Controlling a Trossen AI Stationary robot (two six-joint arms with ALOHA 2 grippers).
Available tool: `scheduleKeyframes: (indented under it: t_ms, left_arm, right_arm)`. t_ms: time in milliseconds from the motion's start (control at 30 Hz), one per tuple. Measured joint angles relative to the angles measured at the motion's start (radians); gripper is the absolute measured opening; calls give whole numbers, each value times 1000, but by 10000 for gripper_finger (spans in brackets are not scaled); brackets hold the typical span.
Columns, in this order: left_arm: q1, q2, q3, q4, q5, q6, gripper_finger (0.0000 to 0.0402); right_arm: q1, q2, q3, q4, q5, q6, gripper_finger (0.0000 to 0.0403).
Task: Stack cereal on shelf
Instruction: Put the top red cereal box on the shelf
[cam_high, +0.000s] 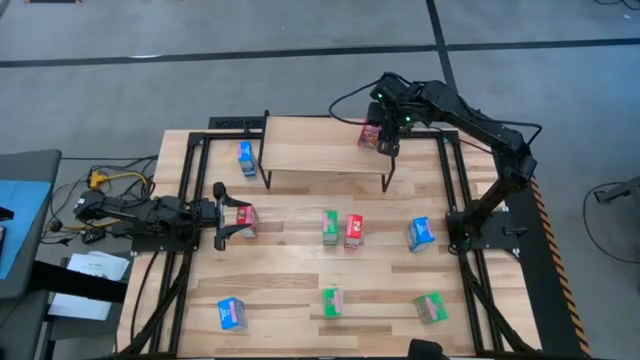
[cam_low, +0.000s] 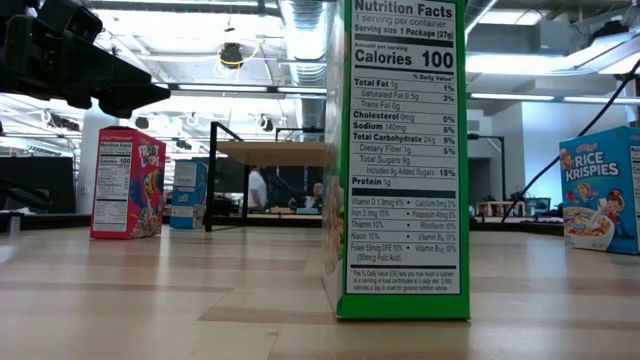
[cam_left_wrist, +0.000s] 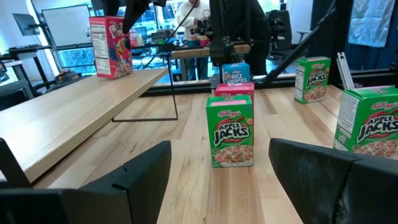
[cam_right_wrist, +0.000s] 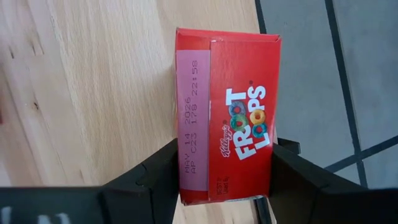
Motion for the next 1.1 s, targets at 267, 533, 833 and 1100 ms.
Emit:
scheduleKeyframes:
  t_ms: [267,533,833,1100]
  left_arm:
    - [0,0,0,0,0,0,262]
    - [0,0,0,0,0,0,262]
    - [0,0,0,0,0,0,262]
    - [0,0,0,0,0,0,262]
  right_arm:
    - [-9,4,-5,-8,-6,0,265]
    - [-9,3,-4,-6,3,5,310]
    - [-13,-37,-2,-27,75,32,353]
    - [-8,-98,-2,-75,75,163,353]
